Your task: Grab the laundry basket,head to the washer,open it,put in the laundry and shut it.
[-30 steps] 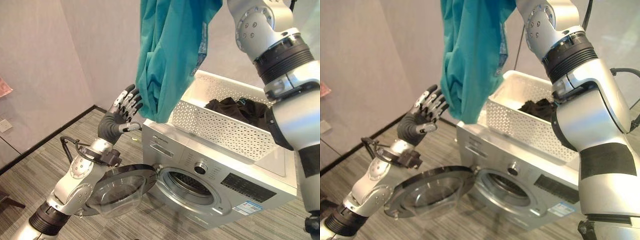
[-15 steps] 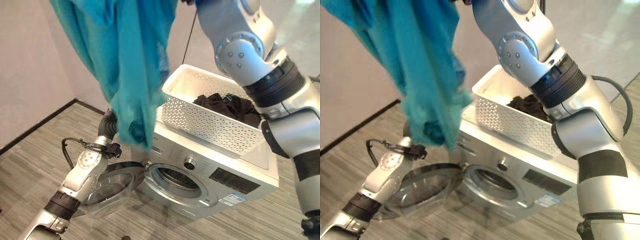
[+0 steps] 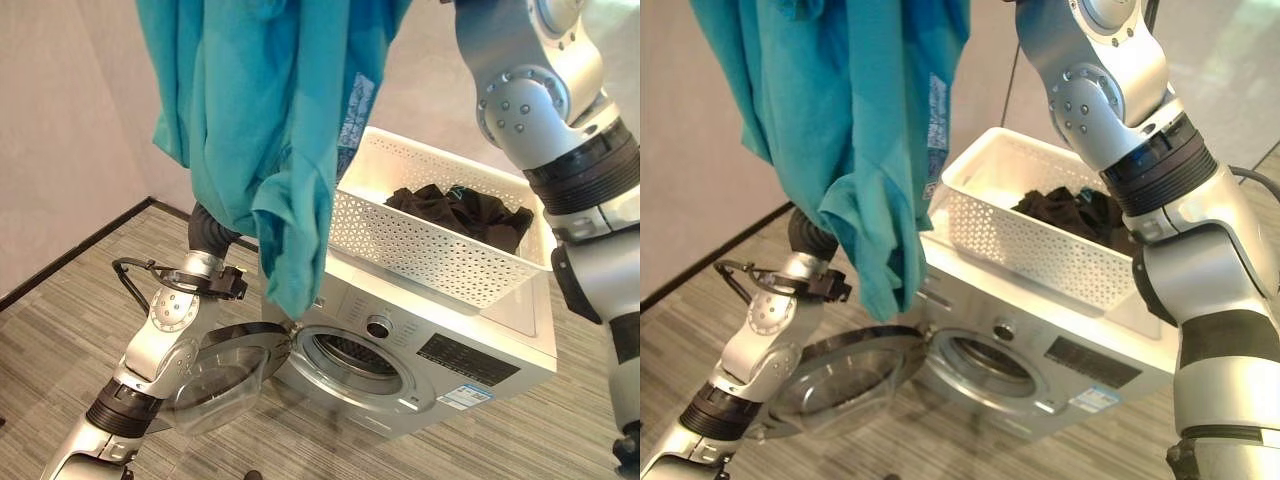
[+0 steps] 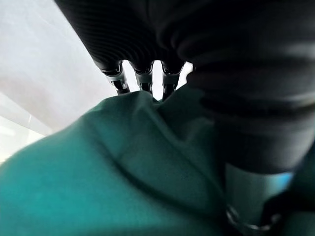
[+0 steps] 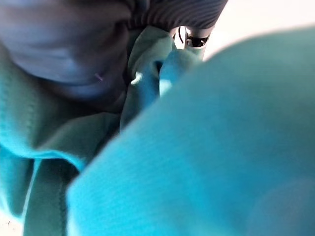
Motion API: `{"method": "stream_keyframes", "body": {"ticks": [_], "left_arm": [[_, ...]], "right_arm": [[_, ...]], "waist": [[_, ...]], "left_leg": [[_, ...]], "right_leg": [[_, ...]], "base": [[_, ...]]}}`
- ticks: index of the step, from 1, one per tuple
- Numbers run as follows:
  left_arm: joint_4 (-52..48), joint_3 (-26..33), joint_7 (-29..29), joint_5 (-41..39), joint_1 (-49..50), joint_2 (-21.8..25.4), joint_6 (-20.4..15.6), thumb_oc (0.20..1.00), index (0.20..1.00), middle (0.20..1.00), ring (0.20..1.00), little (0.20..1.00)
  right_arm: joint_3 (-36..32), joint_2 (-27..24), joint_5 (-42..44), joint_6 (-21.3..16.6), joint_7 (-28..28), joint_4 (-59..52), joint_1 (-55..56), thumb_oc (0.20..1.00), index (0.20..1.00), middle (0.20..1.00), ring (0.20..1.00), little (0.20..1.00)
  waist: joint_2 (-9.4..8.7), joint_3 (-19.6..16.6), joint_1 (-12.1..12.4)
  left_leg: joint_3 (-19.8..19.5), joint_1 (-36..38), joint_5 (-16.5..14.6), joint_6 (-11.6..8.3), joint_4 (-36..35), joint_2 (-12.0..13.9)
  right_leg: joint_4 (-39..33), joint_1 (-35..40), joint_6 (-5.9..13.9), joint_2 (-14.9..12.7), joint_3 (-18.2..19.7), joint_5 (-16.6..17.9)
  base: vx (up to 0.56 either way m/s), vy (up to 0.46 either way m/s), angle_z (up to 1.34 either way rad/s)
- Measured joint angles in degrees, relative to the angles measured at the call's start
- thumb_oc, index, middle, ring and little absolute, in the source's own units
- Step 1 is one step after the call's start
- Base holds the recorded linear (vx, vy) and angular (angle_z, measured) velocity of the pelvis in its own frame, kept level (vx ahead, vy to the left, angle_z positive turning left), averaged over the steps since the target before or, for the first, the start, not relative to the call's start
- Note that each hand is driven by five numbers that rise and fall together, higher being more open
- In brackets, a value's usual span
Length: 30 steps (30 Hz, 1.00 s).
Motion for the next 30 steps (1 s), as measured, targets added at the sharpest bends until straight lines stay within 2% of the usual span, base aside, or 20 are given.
{"method": "stream_keyframes", "body": {"ticks": [6, 10, 13, 15, 17, 22, 30], "left_arm": [[-0.3, 0.0, -0.4, -0.4, 2.1, 0.0, -0.2, 1.000, 1.000, 1.000, 1.000, 1.000], [-0.3, 0.0, -0.4, -0.4, 2.1, 0.0, -0.3, 1.000, 1.000, 1.000, 1.000, 1.000], [-0.3, 0.0, -0.4, -0.6, 2.1, -0.2, -0.4, 1.000, 1.000, 1.000, 1.000, 1.000], [-0.4, 0.0, -0.4, -2.2, 2.1, -1.2, -0.7, 1.000, 1.000, 1.000, 1.000, 1.000], [-0.5, -0.4, -0.7, -4.0, 1.8, -3.6, -0.8, 1.000, 1.000, 1.000, 1.000, 1.000], [-0.9, -0.7, -2.2, -7.4, 1.9, -5.6, -0.9, 1.000, 1.000, 1.000, 1.000, 1.000], [-0.9, -0.6, -3.9, -9.5, 2.0, -6.6, -0.9, 1.000, 1.000, 1.000, 1.000, 1.000]], "right_arm": [[0.0, 0.0, -0.1, 0.2, 0.3, -1.3, 1.3, 0.200, 0.200, 0.200, 0.200, 0.200], [-0.6, -0.4, -2.5, 1.6, 0.6, -6.5, 7.2, 0.200, 0.200, 0.200, 0.200, 0.200], [-1.3, -3.6, -5.0, 2.5, 2.5, -14.5, 13.7, 0.200, 0.200, 0.200, 0.200, 0.200], [-1.3, -7.5, -7.6, 3.4, 4.8, -20.7, 18.3, 0.200, 0.200, 0.200, 0.200, 0.200], [-3.5, -9.2, -12.0, 3.9, 6.6, -23.4, 22.5, 0.200, 0.200, 0.200, 0.200, 0.200], [-8.0, -11.0, -21.5, 4.2, 7.1, -25.9, 32.4, 0.200, 0.200, 0.200, 0.200, 0.200], [-11.7, -12.7, -32.8, 5.5, 7.9, -29.1, 38.1, 0.200, 0.200, 0.200, 0.200, 0.200]], "waist": [[0.50, 0.4, 0.2], [0.77, 0.5, 0.0], [1.00, 0.7, 0.0], [1.26, 0.9, 0.2], [1.61, 1.1, -0.1], [2.22, 1.6, 0.0], [3.54, 2.5, 0.1]], "left_leg": [[-0.3, -0.1, 0.0, 0.00, 0.0, 0.0], [-0.8, -0.1, 0.0, 0.01, 0.0, -0.1], [-0.9, -0.2, 0.0, 0.01, 0.0, -0.3], [-0.9, -0.2, 0.0, 0.02, 0.0, -0.3], [-0.8, -0.1, 0.0, 0.02, 0.0, -0.5], [-0.9, -0.1, 0.0, 0.02, 0.0, -0.4], [-0.9, -0.1, 0.0, 0.03, 0.0, -0.4]], "right_leg": [[0.0, 0.0, -0.02, 0.0, -0.2, -0.1], [0.0, 0.0, 0.00, -0.1, -0.3, -0.1], [0.0, 0.0, 0.03, -0.2, -0.4, -0.1], [0.0, 0.0, 0.04, -0.4, -0.4, -0.1], [0.0, 0.0, 0.07, -0.5, -0.3, -0.1], [0.0, 0.1, 0.06, -0.4, -0.4, -0.1], [0.0, 0.1, 0.01, -0.5, -0.3, -0.1]], "base": [[0.00, 0.000, 0.00], [0.00, 0.000, 0.00], [0.00, 0.000, 0.00], [0.00, 0.000, 0.00], [0.00, 0.000, 0.00], [0.00, 0.000, 0.00], [0.00, 0.000, 0.00]]}}
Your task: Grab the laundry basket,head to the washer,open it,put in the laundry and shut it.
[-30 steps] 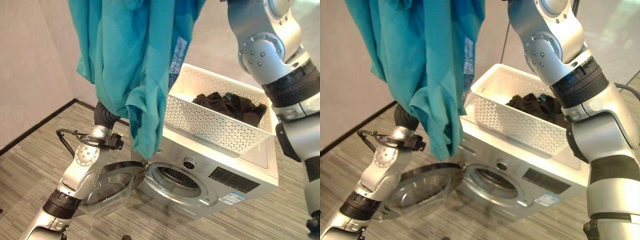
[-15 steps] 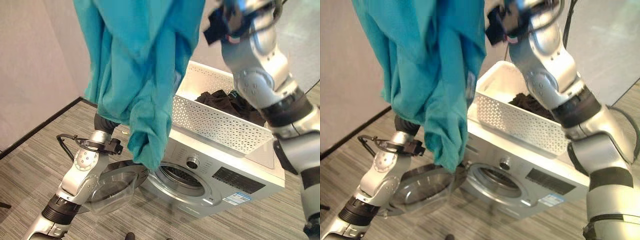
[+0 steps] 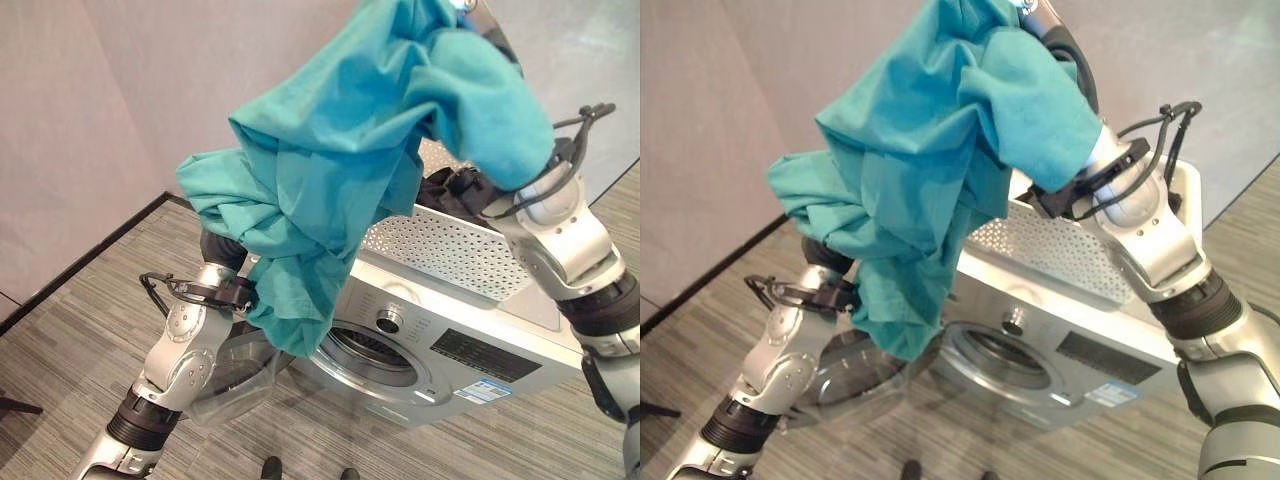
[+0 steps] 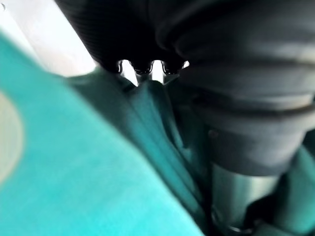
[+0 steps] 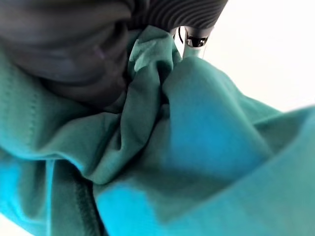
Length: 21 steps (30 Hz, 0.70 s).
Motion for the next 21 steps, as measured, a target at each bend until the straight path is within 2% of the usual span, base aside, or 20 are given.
{"method": "stream_keyframes", "body": {"ticks": [3, 9, 14, 17, 21], "left_arm": [[0.0, 0.1, -0.8, -1.6, 0.3, -0.2, 0.0, 1.000, 1.000, 1.000, 1.000, 1.000], [0.0, -0.4, -2.3, -2.3, 0.5, -0.2, 0.1, 1.000, 1.000, 1.000, 1.000, 1.000], [0.3, -4.8, -2.6, -4.4, 0.2, 0.5, 0.4, 1.000, 1.000, 1.000, 1.000, 1.000], [1.0, -7.9, -2.7, -4.3, -0.8, 2.0, 1.8, 1.000, 1.000, 1.000, 1.000, 1.000], [1.1, -8.9, -2.7, -4.3, -1.3, 2.1, 2.3, 1.000, 1.000, 1.000, 1.000, 1.000]], "right_arm": [[-0.7, -3.2, -6.0, 0.0, 0.0, -0.4, 0.3, 0.200, 0.200, 0.200, 0.200, 0.200], [-0.7, -2.5, -7.8, 0.0, 1.5, -0.8, 1.9, 0.200, 0.200, 0.200, 0.200, 0.200], [1.9, 3.0, -6.5, 0.0, 2.3, -0.4, 2.0, 0.200, 0.200, 0.200, 0.200, 0.200], [5.9, 3.8, -5.4, 0.7, 3.5, -0.3, 1.9, 0.200, 0.200, 0.200, 0.200, 0.200], [6.2, 3.8, -5.5, 1.0, 3.7, -0.2, 1.9, 0.200, 0.200, 0.200, 0.200, 0.200]], "waist": [[0.07, 0.0, 0.3], [0.47, 0.3, 0.3], [0.75, 0.3, 0.5], [0.75, 0.3, 0.6], [0.75, 0.3, 0.6]], "left_leg": [[-0.1, 0.1, 0.0, 0.00, 0.0, 0.0], [-0.2, 0.5, 0.0, 0.02, 0.0, 0.0], [-0.2, 0.8, 0.0, 0.02, 0.0, 0.0], [-0.2, 0.8, 0.0, 0.03, 0.0, 0.1], [-0.2, 0.9, 0.0, 0.03, 0.0, 0.0]], "right_leg": [[0.0, 0.2, 0.02, 0.0, -0.1, 0.0], [0.0, 0.7, 0.04, 0.0, -0.3, 0.0], [0.0, 0.9, 0.02, 0.0, -0.2, 0.0], [0.0, 0.9, 0.01, 0.0, -0.2, 0.0], [0.0, 0.9, 0.01, -0.1, -0.2, 0.0]], "base": [[0.00, 0.000, 0.00], [0.00, 0.000, 0.00], [0.00, 0.000, 0.00], [0.00, 0.000, 0.00], [0.00, 0.000, 0.00]]}}
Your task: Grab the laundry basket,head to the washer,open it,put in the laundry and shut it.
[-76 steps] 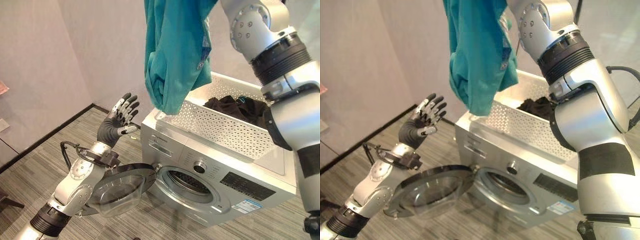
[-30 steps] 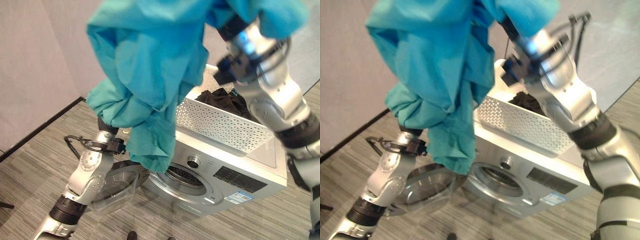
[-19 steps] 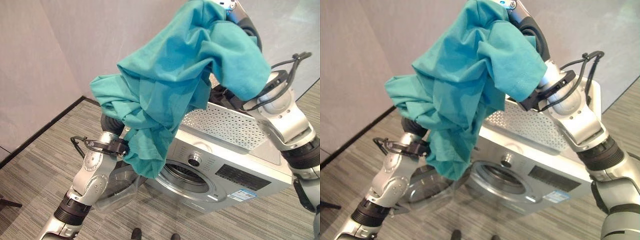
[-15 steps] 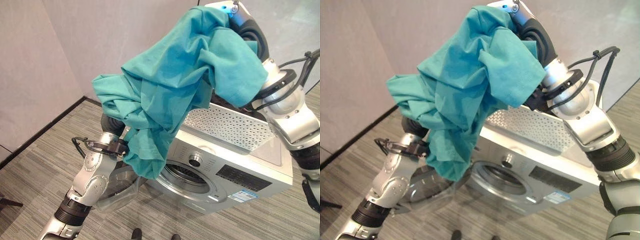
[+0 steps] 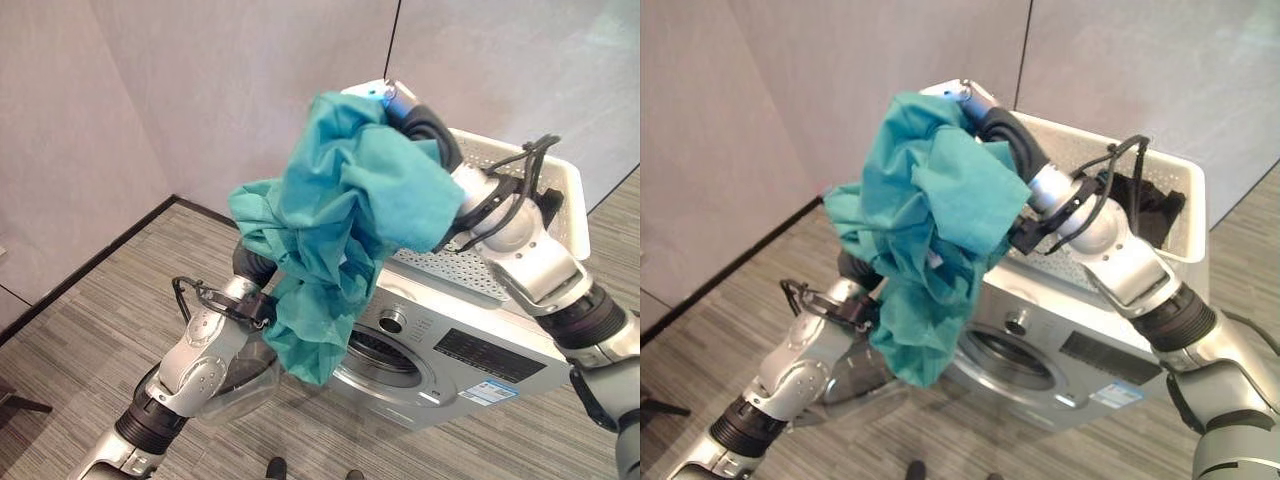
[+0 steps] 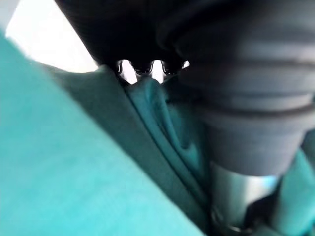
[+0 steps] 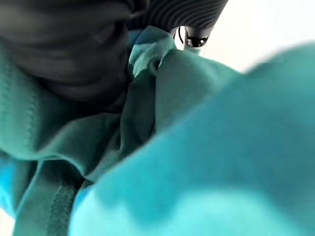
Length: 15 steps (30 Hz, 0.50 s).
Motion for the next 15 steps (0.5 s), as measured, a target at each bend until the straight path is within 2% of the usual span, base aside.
{"method": "stream_keyframes", "body": {"ticks": [2, 3, 4, 5, 6, 7, 8, 15], "left_arm": [[0.2, -1.2, 0.0, 0.0, -0.9, -0.1, 0.5, 1.000, 1.000, 1.000, 1.000, 1.000], [0.2, -1.4, 0.0, 0.0, -1.3, -0.1, 0.6, 0.787, 0.787, 0.787, 0.787, 0.787], [0.2, -1.6, 0.0, -0.1, -1.6, -0.2, 0.7, 0.517, 0.517, 0.517, 0.517, 0.517], [0.2, -2.1, 0.0, -0.1, -2.0, -0.2, 0.8, 0.363, 0.363, 0.363, 0.363, 0.363], [0.2, -2.4, 0.0, -0.1, -2.4, -0.2, 0.9, 0.231, 0.231, 0.231, 0.231, 0.231], [0.2, -2.6, 0.0, -0.1, -2.9, -0.2, 1.1, 0.200, 0.200, 0.200, 0.200, 0.200], [0.2, -2.7, 0.0, -0.1, -3.4, -0.2, 1.3, 0.200, 0.200, 0.200, 0.200, 0.200], [0.3, -3.1, 0.0, 0.0, -4.2, -0.2, 1.6, 0.200, 0.200, 0.200, 0.200, 0.200]], "right_arm": [[0.0, 0.2, -0.1, 0.2, 0.0, 0.2, 0.0, 0.200, 0.200, 0.200, 0.200, 0.200], [0.0, 0.2, -0.1, 0.3, 0.0, 0.2, 0.0, 0.247, 0.247, 0.247, 0.247, 0.247], [0.0, 0.2, -0.3, 0.3, 0.0, 0.2, 0.0, 0.376, 0.376, 0.376, 0.376, 0.376], [0.0, 0.2, -0.6, 0.4, 0.0, 0.2, 0.0, 0.548, 0.548, 0.548, 0.548, 0.548], [0.1, 0.2, -0.8, 0.5, 0.0, 0.2, 0.0, 0.598, 0.598, 0.598, 0.598, 0.598], [0.2, 0.0, -1.4, 0.8, 0.0, 0.2, 0.0, 0.944, 0.944, 0.944, 0.944, 0.944], [0.6, -0.3, -1.5, 1.1, 0.0, 0.2, 0.0, 1.000, 1.000, 1.000, 1.000, 1.000], [3.7, -1.2, -1.6, 1.4, 1.4, 0.1, 0.0, 1.000, 1.000, 1.000, 1.000, 1.000]], "waist": [[0.02, 0.0, 0.0], [0.02, 0.0, 0.0], [0.03, 0.0, -0.1], [0.08, -0.1, -0.1], [0.12, -0.1, -0.1], [0.15, -0.1, -0.1], [0.17, -0.1, -0.1], [0.74, -0.7, -0.5]], "left_leg": [[0.0, 0.0, 0.0, 0.00, 0.0, 0.0], [0.0, 0.0, 0.0, 0.00, 0.0, 0.0], [0.0, 0.1, 0.0, 0.00, 0.0, 0.0], [0.0, 0.1, 0.0, 0.00, 0.0, 0.0], [0.0, 0.1, 0.0, 0.00, 0.0, 0.0], [0.0, 0.1, 0.0, 0.00, 0.0, 0.0], [0.0, 0.1, 0.0, 0.00, 0.0, 0.0], [0.0, 0.2, 0.0, 0.00, 0.0, 0.0]], "right_leg": [[0.0, 0.0, 0.00, 0.0, 0.0, 0.0], [0.0, 0.0, -0.01, 0.1, 0.0, 0.0], [0.0, 0.1, -0.02, 0.1, 0.0, 0.0], [0.0, 0.1, -0.02, 0.1, 0.0, 0.0], [0.0, 0.1, -0.02, 0.1, 0.0, 0.0], [0.0, 0.1, -0.02, 0.1, 0.0, 0.0], [0.0, 0.1, -0.03, 0.1, 0.0, 0.0], [0.0, 0.2, -0.03, 0.0, 0.0, 0.0]], "base": [[0.00, 0.000, 0.00], [0.00, 0.000, 0.00], [0.00, 0.000, 0.00], [0.00, 0.000, 0.00], [0.00, 0.000, 0.00], [0.00, 0.000, 0.00], [0.00, 0.000, 0.00], [0.00, 0.000, 0.00]]}}
